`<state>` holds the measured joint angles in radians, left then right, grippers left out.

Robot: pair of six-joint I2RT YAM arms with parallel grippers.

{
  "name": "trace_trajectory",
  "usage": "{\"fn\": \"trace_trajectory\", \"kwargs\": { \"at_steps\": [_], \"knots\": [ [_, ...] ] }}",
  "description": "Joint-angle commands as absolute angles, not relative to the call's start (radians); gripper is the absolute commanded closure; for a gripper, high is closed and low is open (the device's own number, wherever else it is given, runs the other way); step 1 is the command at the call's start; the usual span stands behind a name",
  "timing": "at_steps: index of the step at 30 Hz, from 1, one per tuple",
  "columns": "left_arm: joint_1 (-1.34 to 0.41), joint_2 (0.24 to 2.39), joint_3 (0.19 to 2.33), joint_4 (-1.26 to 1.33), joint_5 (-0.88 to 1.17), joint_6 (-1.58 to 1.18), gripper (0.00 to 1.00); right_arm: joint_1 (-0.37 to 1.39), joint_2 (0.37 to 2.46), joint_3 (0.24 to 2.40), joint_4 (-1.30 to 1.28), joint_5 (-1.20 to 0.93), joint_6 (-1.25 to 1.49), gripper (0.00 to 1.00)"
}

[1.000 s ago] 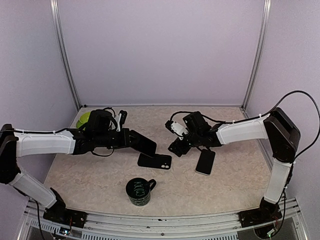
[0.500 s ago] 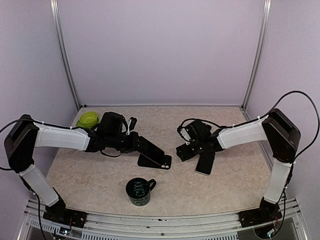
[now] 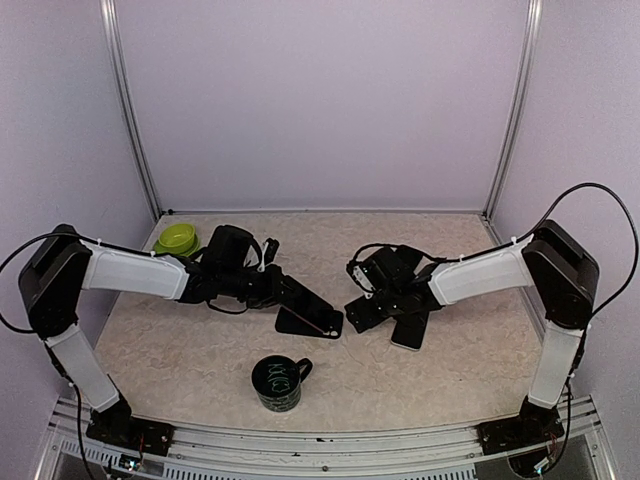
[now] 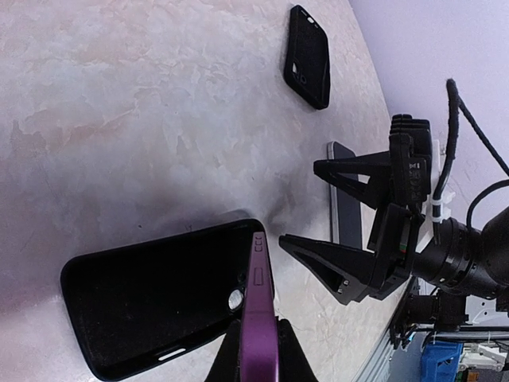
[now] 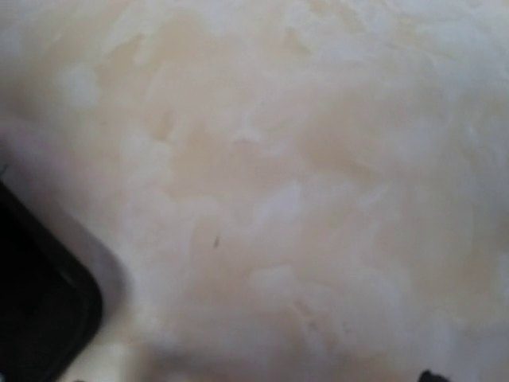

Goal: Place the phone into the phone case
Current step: Move the phone to the phone case.

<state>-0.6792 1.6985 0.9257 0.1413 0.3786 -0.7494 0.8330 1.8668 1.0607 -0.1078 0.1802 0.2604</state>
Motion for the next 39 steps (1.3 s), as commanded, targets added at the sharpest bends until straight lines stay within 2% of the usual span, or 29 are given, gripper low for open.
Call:
{"fn": "trace_trajectory", "kwargs": {
  "at_steps": [1,39],
  "knots": [
    [-0.672,1.712,0.969,0.186,0.401,-0.770,1.00,0.852,1.885,1.049,-0.117,0.203,0.282,0.12],
    [-0.687,1.830,0.967,0.245,0.432,-0.874,1.00,0.917,1.953,1.066,-0.083,0.176,0.310,0.12]
  ]
}}
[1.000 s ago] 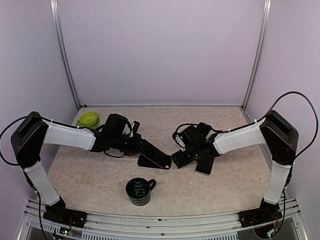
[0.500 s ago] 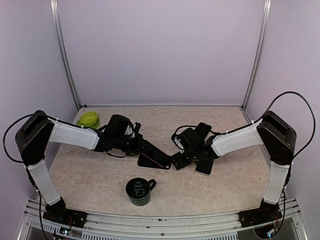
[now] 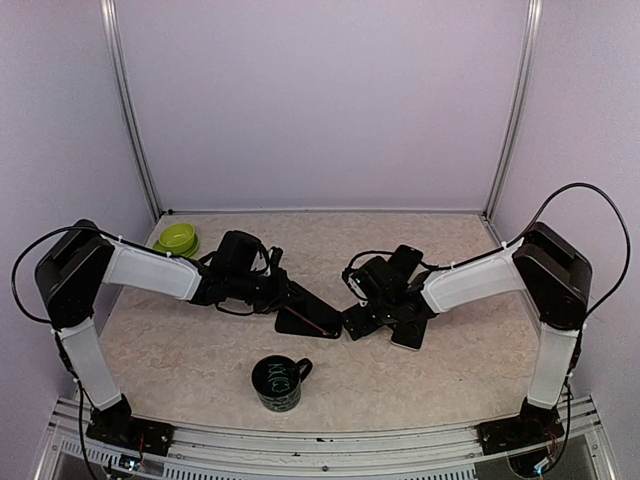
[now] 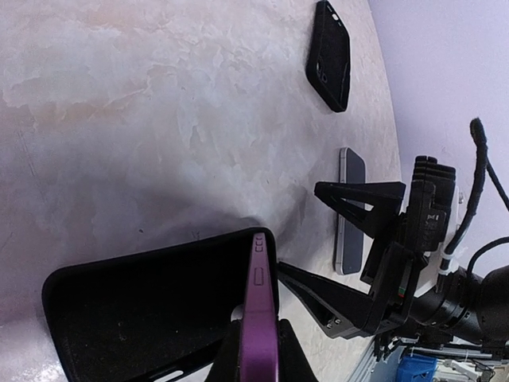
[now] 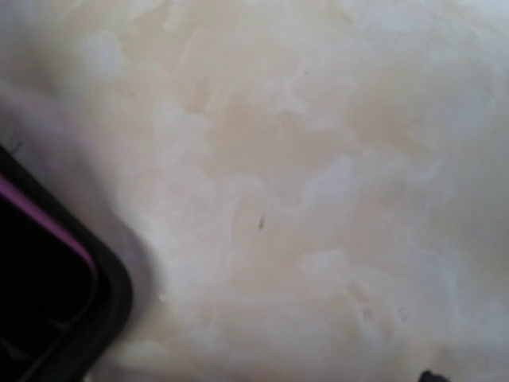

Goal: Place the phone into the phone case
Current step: Move the phone to the phone case.

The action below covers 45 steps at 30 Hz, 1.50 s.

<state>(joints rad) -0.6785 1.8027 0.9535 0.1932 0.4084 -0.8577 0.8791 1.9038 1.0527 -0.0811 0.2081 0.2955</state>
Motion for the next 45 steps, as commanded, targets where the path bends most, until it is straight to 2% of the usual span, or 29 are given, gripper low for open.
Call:
{"fn": "trace_trajectory", "kwargs": {
  "at_steps": [1,17,25,33,45],
  "knots": [
    [-0.689,1.834,0.964,0.250,0.432,-0.877,1.00,0.919,1.955,1.067,-0.081,0.174,0.313,0.11],
    [-0.705,1.848,0.919,0.316,0.444,-0.900,1.00,0.942,1.963,1.086,-0.098,0.192,0.329,0.11],
    [-0.685,1.804,0.851,0.442,0.447,-0.892,1.00,0.925,1.879,1.077,-0.123,0.188,0.330,0.03],
    [-0.677,1.812,0.795,0.562,0.453,-0.911,1.00,0.886,1.793,1.046,-0.117,0.099,0.356,0.03],
    [-0.652,1.895,0.734,0.635,0.451,-0.924,1.00,0.875,1.801,1.033,-0.151,0.129,0.374,0.04]
  ]
}}
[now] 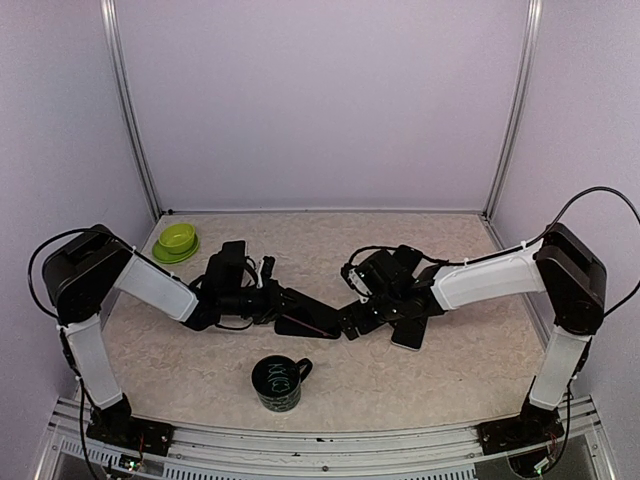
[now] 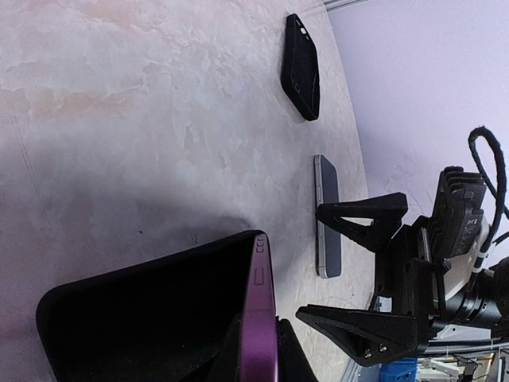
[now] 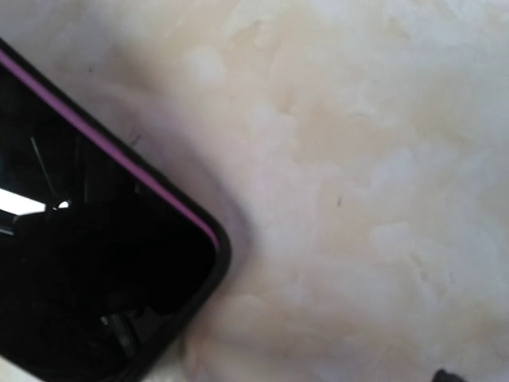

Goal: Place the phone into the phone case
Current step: Move the phone to the phone case.

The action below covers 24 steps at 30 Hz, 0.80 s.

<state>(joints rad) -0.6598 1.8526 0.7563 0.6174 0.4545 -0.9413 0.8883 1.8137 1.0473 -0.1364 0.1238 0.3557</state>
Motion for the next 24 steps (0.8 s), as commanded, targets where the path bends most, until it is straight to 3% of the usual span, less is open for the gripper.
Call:
{"fn": "trace_trajectory", "kwargs": {
  "at_steps": [1,24],
  "knots": [
    [-0.649,1.899,0.729,0.637,0.452,-0.921,1.00,0.874,1.799,1.029,-0.152,0.125,0.378,0.04],
    [-0.612,1.939,0.673,0.771,0.501,-0.941,1.00,0.811,1.711,0.970,-0.089,0.003,0.461,0.01]
  ]
}}
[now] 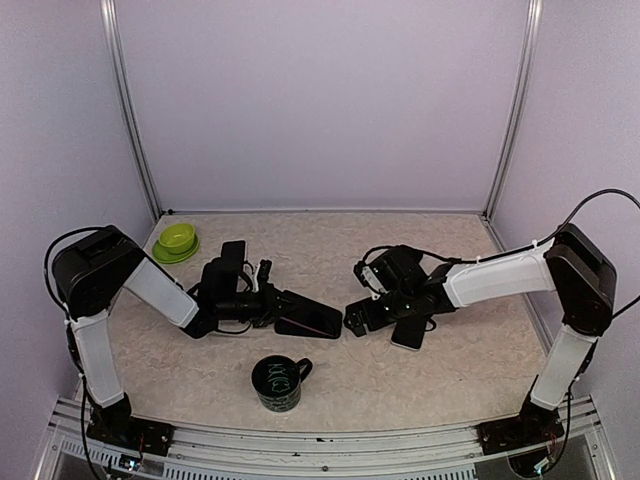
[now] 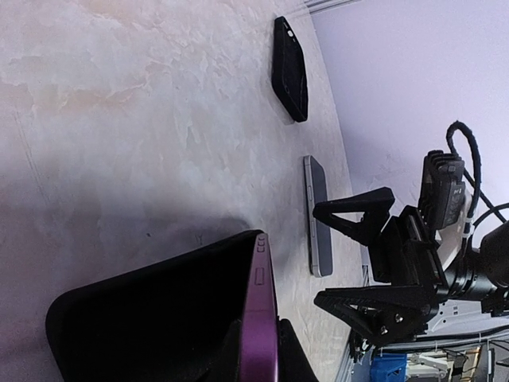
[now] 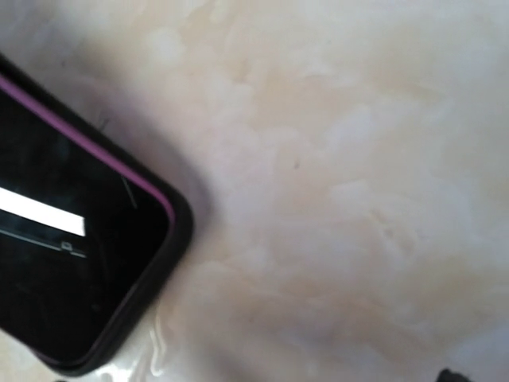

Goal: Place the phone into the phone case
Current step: Move the phone to the phone case.

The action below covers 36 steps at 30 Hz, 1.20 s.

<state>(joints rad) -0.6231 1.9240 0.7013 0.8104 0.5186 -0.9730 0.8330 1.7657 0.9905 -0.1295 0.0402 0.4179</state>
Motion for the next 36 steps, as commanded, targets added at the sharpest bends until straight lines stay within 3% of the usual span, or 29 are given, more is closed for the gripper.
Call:
{"fn": "trace_trajectory", "kwargs": {
  "at_steps": [1,9,23,36],
  "knots": [
    [-0.611,1.935,0.673,0.787,0.510,-0.944,1.00,0.807,1.709,0.970,-0.084,-0.011,0.467,0.01],
    [-0.604,1.911,0.670,0.894,0.550,-0.987,1.00,0.786,1.692,0.952,-0.013,-0.122,0.532,0.01],
    [-0.624,1.934,0.789,0.437,0.427,-0.999,1.00,0.780,1.729,0.955,-0.002,-0.145,0.570,0.02],
    [-0.649,1.969,0.738,0.447,0.409,-1.133,1.00,0.781,1.764,0.941,0.033,-0.156,0.581,0.02]
  ]
}}
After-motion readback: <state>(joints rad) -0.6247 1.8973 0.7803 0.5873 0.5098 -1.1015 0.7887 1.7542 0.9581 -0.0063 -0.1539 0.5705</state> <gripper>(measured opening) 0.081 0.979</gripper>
